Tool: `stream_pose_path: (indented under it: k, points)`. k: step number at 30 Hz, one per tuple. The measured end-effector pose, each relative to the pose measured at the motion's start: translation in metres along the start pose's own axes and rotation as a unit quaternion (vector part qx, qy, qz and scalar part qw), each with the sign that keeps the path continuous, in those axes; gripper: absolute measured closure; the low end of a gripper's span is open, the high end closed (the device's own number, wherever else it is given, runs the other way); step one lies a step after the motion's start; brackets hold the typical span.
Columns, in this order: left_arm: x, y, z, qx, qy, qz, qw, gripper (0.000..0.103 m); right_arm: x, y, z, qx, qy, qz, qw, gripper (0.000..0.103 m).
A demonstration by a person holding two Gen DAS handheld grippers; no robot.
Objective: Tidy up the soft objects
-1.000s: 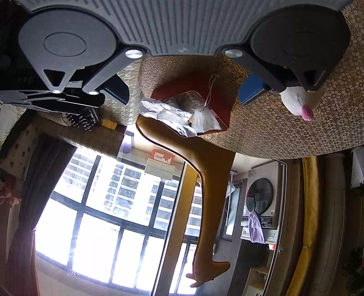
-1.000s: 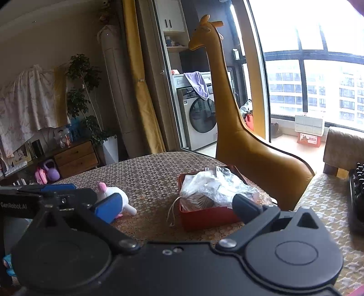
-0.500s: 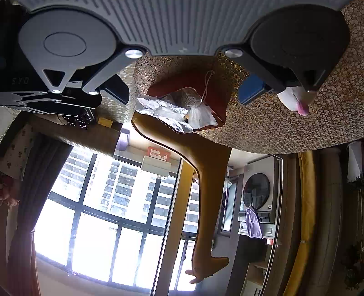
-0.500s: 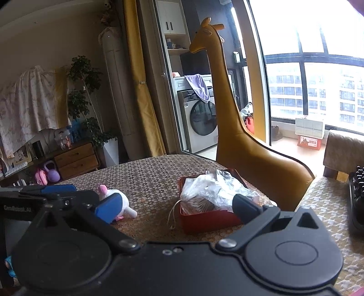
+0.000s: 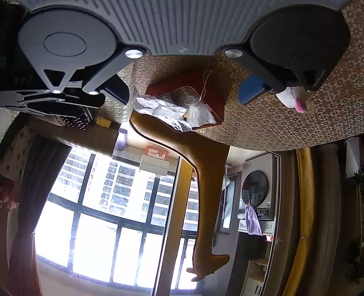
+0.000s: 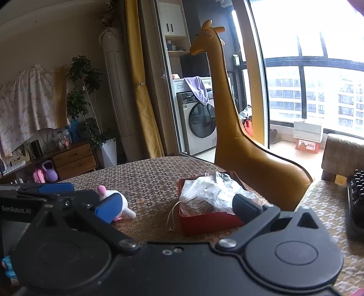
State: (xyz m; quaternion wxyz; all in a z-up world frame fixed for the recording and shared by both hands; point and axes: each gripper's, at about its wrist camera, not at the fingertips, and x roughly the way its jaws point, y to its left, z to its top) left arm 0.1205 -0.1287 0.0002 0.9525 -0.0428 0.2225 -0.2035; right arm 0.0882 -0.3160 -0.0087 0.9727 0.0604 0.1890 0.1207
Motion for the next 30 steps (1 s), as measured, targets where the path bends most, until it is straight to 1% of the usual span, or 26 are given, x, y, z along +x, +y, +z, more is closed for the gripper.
stream_pose_path:
  k: [13,18,25,30]
  points:
    - [0.0007,-0.0023,-0.0019,-0.001,0.005,-0.002,1.0,0.0,0.0008,-0.0006,0.0007,0.003,0.0,0.001,1.0,0.0]
    - [-0.0005,-0.0029,-0.0038,0.009,0.0,0.012,0.9999,0.0,0.0009,0.0,-0.0002,0.002,0.0,0.002,1.0,0.0]
    - [0.0019,0.0023,-0.0047,-0.002,0.007,0.004,1.0,0.0,0.0019,-0.0009,-0.0013,0.007,0.004,0.007,1.0,0.0]
    - [0.0006,0.0047,-0.0058,-0.002,0.011,0.005,0.9999,0.0,0.0036,0.0007,-0.0017,0.004,0.007,0.009,1.0,0.0]
